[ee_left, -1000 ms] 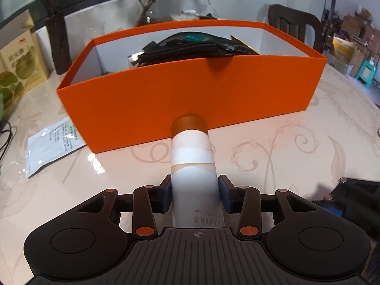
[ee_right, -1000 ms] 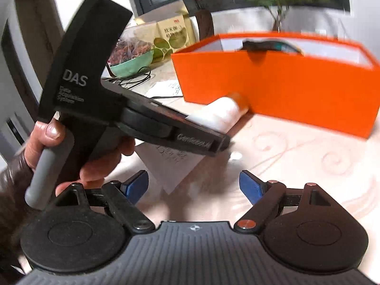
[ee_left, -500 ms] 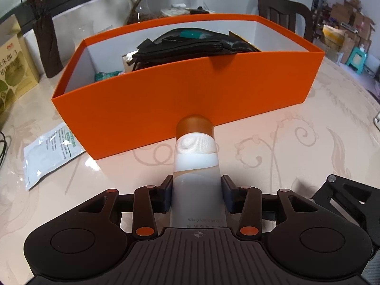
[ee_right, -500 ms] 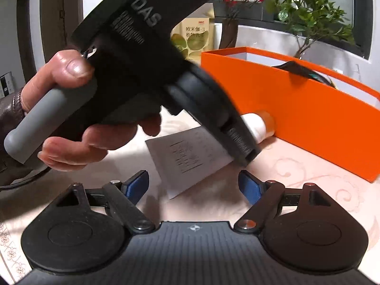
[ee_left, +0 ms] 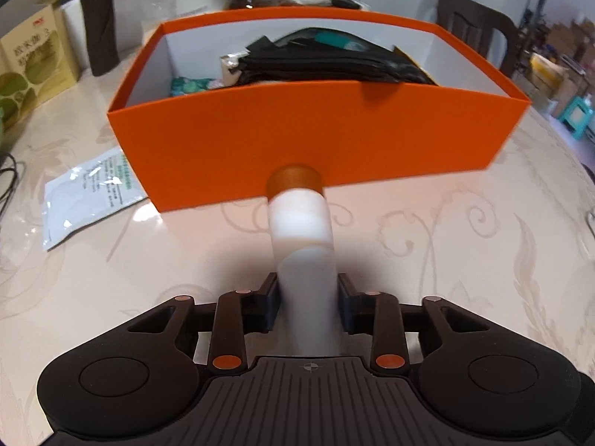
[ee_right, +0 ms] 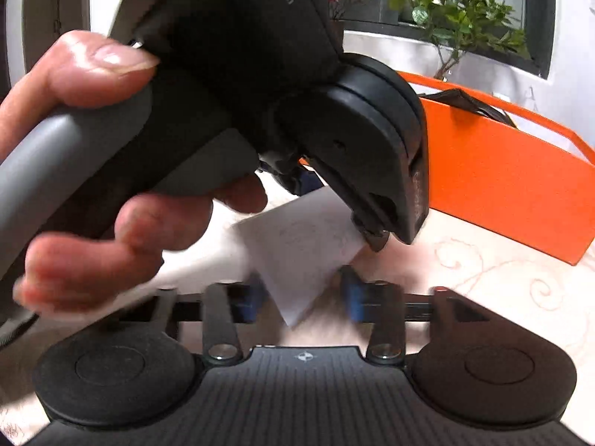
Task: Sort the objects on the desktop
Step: 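Carry the white tube up and over the orange box with the left gripper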
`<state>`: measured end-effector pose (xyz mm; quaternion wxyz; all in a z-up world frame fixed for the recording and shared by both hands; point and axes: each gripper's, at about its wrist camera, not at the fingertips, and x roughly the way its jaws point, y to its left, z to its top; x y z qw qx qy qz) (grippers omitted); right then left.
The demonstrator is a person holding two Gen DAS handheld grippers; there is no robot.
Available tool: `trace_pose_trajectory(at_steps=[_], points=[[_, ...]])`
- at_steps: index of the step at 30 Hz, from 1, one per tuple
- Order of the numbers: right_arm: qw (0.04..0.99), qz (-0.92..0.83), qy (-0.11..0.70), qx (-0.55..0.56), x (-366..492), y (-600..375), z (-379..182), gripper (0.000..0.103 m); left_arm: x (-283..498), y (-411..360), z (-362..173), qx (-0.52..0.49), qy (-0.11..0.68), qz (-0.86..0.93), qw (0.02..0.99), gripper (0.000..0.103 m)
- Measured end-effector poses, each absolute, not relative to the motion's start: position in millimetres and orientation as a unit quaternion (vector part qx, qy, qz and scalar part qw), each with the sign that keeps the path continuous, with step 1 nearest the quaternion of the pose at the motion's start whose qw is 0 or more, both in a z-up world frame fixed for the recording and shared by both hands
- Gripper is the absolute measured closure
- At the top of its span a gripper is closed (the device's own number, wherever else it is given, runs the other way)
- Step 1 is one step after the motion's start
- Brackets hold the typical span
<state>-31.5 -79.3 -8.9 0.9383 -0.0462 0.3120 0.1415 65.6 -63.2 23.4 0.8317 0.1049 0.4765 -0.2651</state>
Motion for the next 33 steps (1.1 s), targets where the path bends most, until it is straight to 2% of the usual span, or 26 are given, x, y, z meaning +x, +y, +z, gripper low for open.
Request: trace_pose_trajectory(at_steps=[4,7,15,18,19,20,22,25,26,28,33], points=[[0.940,0.133,0.313,-0.029,-34.1,-89.5,-9.5,0.084,61.5,-60.3,22.9,0.094,0.468,-0.264,0.838,0.063],[0.944,0.126,0.304,-0.022,-37.4,-98.8,-7.9,0.086,59.0,-60.8,21.9,0.082,0.464,-0.266,0.841,0.062],[0.948,0.115,0.296,-0.013,-40.3,-113.3,-1.2,0.086,57.3,-69.4,20.9,0.065,0.464,-0.258,0.845,0.062],[0.946,0.124,0.299,0.007,-39.2,-122.1,-2.7,0.082,55.8,-72.4,20.5,0.070,0.460,-0.247,0.850,0.063],[0.945,0.125,0.302,0.004,-37.0,-122.9,-3.5,0.070,55.2,-72.5,20.4,0.070,0.459,-0.246,0.851,0.064],[0.945,0.120,0.305,0.003,-48.5,-120.2,-5.4,0.053,54.3,-72.6,20.0,0.071,0.457,-0.244,0.852,0.065],[0.947,0.115,0.300,0.021,-45.5,-125.3,-5.6,0.028,52.3,-73.8,19.0,0.077,0.455,-0.239,0.854,0.068],[0.945,0.124,0.302,0.021,-40.3,-123.5,-5.4,0.034,52.0,-74.4,18.6,0.077,0.453,-0.242,0.855,0.071],[0.943,0.129,0.308,0.020,-37.6,-120.9,-5.9,0.046,50.7,-76.2,18.6,0.084,0.450,-0.243,0.855,0.071],[0.937,0.147,0.316,0.009,-38.4,-112.8,-6.4,0.064,48.0,-79.2,17.7,0.096,0.444,-0.241,0.858,0.071],[0.943,0.125,0.309,-0.014,-47.1,-107.9,-6.3,0.078,46.3,-75.7,17.7,0.088,0.440,-0.247,0.859,0.063]])
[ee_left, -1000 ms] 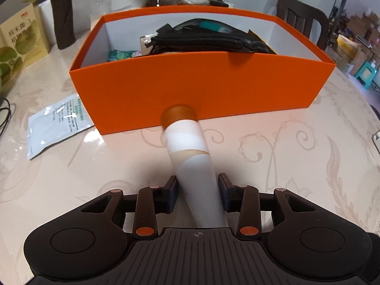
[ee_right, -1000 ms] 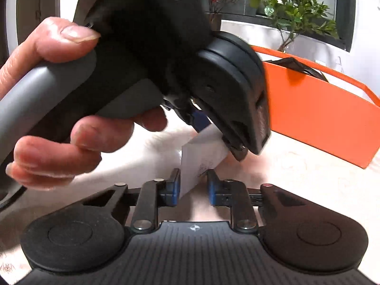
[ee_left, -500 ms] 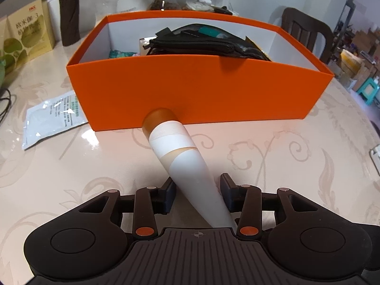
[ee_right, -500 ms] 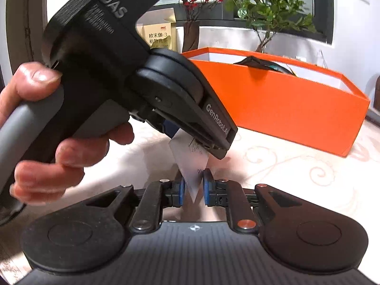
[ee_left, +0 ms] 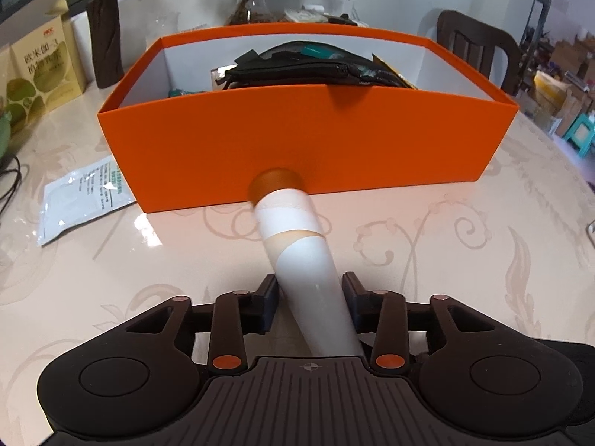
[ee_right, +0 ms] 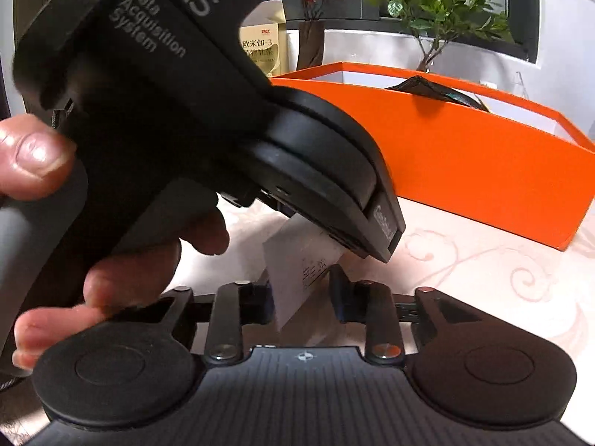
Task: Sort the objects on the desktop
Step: 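Carry the white tube up and over the orange box with the left gripper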
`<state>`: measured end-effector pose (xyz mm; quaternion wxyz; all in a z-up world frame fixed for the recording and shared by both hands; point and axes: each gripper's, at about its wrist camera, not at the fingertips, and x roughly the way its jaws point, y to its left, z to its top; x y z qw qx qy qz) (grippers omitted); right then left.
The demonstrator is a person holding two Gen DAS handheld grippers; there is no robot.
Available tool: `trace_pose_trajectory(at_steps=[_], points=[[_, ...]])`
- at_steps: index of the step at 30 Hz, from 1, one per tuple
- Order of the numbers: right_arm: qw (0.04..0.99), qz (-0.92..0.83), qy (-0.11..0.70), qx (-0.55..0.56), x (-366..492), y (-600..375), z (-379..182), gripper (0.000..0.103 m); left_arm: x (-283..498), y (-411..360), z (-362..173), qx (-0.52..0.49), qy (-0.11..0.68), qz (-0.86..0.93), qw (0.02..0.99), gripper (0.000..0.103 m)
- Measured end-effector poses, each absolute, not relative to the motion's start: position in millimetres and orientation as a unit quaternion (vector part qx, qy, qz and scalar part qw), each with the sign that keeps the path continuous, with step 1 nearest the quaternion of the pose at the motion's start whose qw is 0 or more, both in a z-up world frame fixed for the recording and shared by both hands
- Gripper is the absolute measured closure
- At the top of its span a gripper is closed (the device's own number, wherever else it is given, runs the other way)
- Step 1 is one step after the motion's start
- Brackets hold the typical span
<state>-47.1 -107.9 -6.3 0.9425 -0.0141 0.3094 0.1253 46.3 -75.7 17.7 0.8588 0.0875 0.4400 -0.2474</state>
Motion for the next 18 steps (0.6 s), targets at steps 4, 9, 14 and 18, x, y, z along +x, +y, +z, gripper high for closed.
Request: trace_pose_trajectory(at_steps=[4,9,14,18], points=[[0.949,0.106,0.296,-0.028,-53.6,-112.1,-4.1,0.085,47.8,-74.1,18.0,0.068,0.444,-0.251,0.857,0.061],[0.951,0.107,0.289,-0.034,-58.2,-114.8,-4.1,0.085,40.4,-76.1,21.0,0.070,0.437,-0.249,0.861,0.060],[0.954,0.116,0.274,-0.036,-61.0,-116.8,3.4,0.085,23.5,-75.2,33.2,0.076,0.417,-0.238,0.874,0.060],[0.958,0.126,0.255,-0.041,-72.4,-116.9,14.1,0.085,4.5,-72.7,51.0,0.081,0.393,-0.226,0.887,0.060]])
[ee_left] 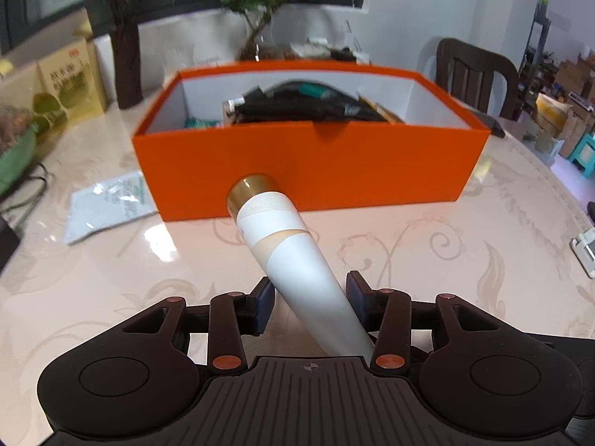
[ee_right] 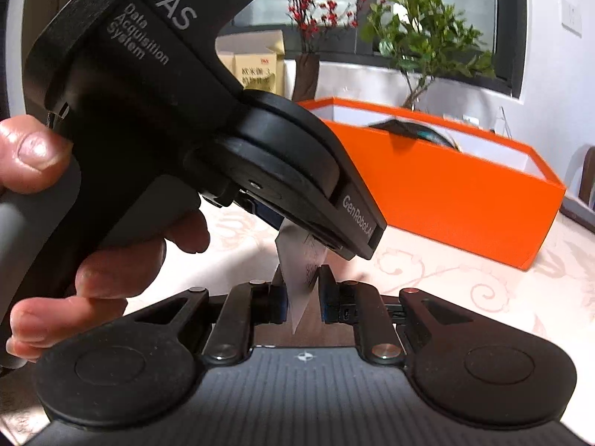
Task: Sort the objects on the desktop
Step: 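Carry the white tube up and over the orange box with the left gripper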
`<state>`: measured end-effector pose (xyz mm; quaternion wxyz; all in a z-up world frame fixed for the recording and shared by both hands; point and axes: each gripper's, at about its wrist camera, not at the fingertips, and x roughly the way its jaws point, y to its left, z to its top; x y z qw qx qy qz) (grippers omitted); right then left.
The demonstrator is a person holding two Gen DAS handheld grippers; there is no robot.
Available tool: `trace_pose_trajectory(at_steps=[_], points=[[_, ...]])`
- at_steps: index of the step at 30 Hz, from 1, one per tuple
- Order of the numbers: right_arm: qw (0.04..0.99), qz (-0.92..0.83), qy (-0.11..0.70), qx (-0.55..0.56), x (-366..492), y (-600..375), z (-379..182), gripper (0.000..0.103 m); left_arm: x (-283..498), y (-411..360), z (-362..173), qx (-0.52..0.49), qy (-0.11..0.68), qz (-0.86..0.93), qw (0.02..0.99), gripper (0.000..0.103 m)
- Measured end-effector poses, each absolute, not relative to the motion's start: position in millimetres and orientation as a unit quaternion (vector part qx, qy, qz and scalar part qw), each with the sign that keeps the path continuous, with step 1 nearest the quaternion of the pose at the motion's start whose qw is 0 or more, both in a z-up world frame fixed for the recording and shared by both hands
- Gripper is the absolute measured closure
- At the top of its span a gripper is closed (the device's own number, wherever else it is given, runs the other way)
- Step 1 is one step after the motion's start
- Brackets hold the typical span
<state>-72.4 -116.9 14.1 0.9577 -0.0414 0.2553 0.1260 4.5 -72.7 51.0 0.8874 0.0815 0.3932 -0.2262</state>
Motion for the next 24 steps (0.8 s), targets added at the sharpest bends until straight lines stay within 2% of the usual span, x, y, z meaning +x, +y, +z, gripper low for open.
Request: trace_pose_trajectory(at_steps=[7,14,24], points=[[0.971,0.132,0.192,-0.057,-95.2,-119.8,57.2,0.085,-20.7,-73.8,109.7,0.083,0.324,-0.213,0.918,0.060],[0.980,0.125,0.139,-0.072,-78.8,-139.7,102.8,0.085,-6.1,-97.5,165.2,0.081,0.276,-0.210,0.935,0.060],[0.984,0.120,0.117,-0.066,-14.6,-190.3,128.6,0.085,50.4,-150.3,191.4,0.082,0.252,-0.203,0.943,0.060]])
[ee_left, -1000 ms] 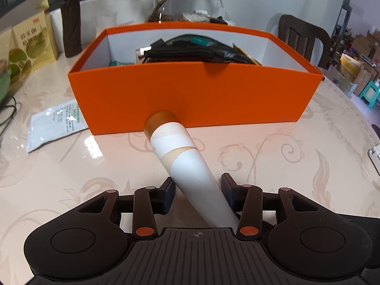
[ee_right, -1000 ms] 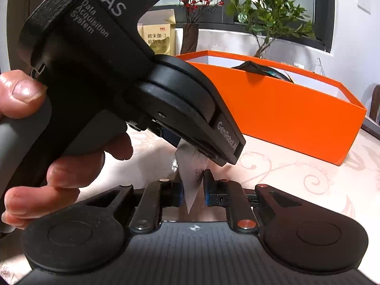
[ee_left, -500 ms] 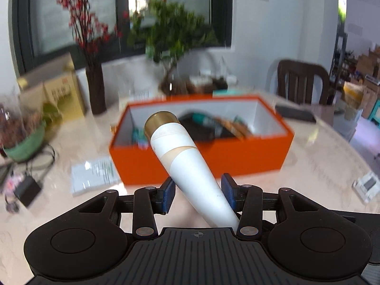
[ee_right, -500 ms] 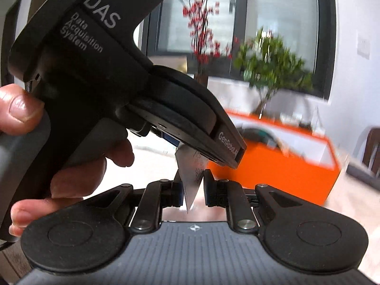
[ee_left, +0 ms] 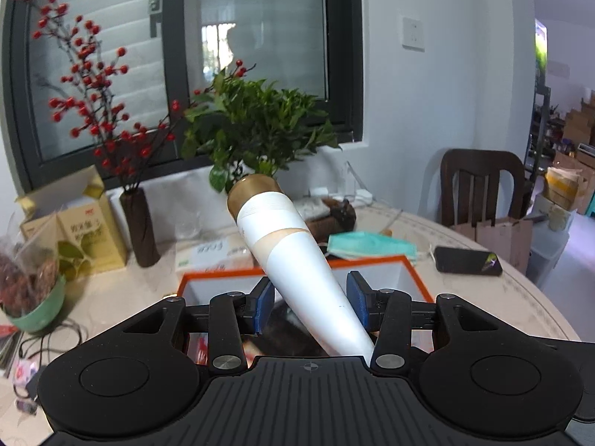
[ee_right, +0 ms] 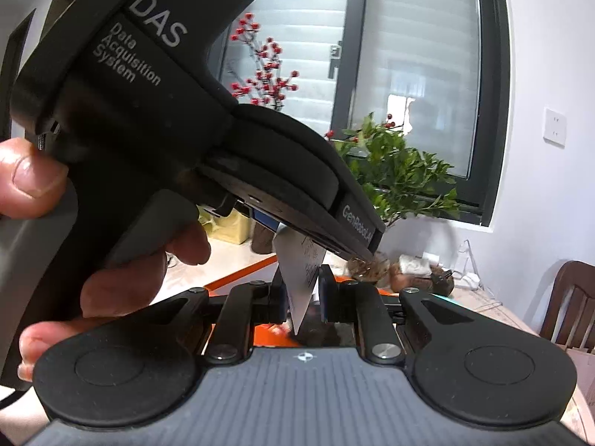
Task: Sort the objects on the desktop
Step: 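Carry the white tube up and over the orange box with the left gripper, then open the left gripper to drop the tube into the box, then move the open left gripper back to the white sachet on the table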
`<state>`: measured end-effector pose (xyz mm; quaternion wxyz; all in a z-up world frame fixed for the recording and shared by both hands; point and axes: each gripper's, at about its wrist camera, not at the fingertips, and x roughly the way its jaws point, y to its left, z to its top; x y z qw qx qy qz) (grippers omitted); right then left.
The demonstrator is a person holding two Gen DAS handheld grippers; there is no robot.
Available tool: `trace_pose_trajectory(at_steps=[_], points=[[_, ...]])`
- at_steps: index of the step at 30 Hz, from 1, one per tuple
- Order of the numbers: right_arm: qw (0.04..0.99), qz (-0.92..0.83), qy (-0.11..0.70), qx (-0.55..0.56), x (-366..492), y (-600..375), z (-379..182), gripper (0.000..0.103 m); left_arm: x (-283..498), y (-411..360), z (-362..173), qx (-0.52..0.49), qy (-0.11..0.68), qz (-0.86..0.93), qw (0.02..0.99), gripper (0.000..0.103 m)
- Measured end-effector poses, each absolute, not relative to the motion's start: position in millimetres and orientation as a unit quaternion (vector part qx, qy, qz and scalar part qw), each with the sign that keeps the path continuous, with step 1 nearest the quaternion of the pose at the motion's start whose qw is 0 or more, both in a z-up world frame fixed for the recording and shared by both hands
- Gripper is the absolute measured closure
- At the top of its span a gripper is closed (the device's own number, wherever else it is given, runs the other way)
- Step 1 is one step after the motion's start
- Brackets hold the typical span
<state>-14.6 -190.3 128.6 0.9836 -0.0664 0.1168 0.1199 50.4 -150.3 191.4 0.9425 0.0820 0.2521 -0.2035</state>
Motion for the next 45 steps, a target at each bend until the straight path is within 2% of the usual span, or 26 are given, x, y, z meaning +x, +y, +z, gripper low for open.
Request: trace_pose_trajectory(at_steps=[7,19,21,22,23,25,30,36,40,45], points=[[0.982,0.119,0.138,-0.046,42.2,-224.6,113.7,0.085,106.2,-183.8,170.8,0.080,0.280,-0.204,0.935,0.060],[0.971,0.119,0.206,-0.018,110.8,-248.5,62.1,0.083,178.0,-207.4,101.0,0.076,0.352,-0.209,0.909,0.059],[0.969,0.119,0.215,-0.015,114.6,-249.2,54.3,0.082,185.0,-208.7,90.1,0.081,0.360,-0.202,0.907,0.053],[0.969,0.119,0.216,-0.015,116.2,-250.1,50.8,0.075,186.3,-209.2,85.2,0.090,0.356,-0.196,0.909,0.043],[0.970,0.112,0.214,-0.018,115.8,-250.2,48.3,0.061,186.2,-208.7,82.1,0.101,0.350,-0.188,0.912,0.033],[0.976,0.093,0.196,-0.032,108.9,-251.8,50.6,0.042,182.5,-207.1,77.0,0.127,0.326,-0.168,0.921,0.015],[0.973,0.101,0.206,-0.017,100.0,-259.0,58.2,0.045,174.6,-190.7,83.4,0.114,0.317,-0.169,0.926,0.013],[0.980,0.116,0.162,0.001,47.9,-253.7,80.7,0.042,140.9,-157.3,114.9,0.094,0.287,-0.163,0.939,0.010],[0.976,0.166,0.143,0.015,20.1,-238.4,99.1,0.033,108.5,-108.6,130.8,0.074,0.267,-0.152,0.949,0.005],[0.955,0.235,0.181,0.026,-13.4,-194.5,91.4,0.033,74.1,-35.7,120.4,0.067,0.275,-0.104,0.953,0.005]])
